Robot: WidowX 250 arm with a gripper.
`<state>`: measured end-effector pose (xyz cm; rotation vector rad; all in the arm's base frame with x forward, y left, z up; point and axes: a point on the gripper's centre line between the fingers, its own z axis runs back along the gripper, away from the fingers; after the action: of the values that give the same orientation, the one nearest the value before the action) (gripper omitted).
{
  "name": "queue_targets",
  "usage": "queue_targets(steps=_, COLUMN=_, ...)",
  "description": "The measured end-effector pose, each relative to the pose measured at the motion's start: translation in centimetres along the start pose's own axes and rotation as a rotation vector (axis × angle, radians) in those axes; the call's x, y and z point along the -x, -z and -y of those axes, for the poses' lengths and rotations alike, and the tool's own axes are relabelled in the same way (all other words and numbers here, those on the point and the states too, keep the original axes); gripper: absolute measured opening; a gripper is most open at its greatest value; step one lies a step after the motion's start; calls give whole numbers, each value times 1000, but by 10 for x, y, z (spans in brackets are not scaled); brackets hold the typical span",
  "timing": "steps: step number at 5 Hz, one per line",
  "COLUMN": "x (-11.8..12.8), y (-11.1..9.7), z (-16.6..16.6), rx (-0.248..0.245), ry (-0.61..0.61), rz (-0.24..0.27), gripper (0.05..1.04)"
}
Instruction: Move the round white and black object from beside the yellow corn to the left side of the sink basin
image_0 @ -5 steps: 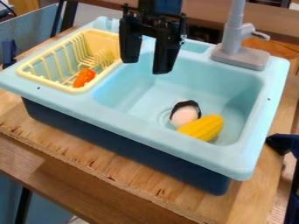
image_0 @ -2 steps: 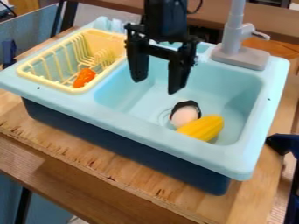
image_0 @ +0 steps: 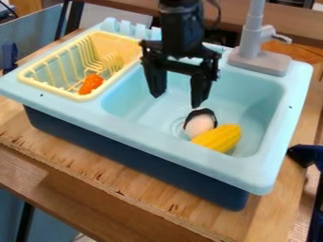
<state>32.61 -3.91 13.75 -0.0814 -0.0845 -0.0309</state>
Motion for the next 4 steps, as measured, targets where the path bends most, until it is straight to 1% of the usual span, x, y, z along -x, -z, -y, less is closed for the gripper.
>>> queue_targets(steps=1, x=-15, y=22, z=-1, rx=30, ry=-51, rz=-9, gripper=1001)
queue_targets(steps=2, x=-27, y=31, z=-3, rx=56, ry=-107, rz=10, gripper=1001)
queue_targets(steps=3, x=-36, y=42, z=2, rx=92, ry=-137, rz=15, gripper=1001)
queue_targets(steps=4, x=-37, y=50, z=4, rx=107, ry=-145, rz=4, gripper=1001)
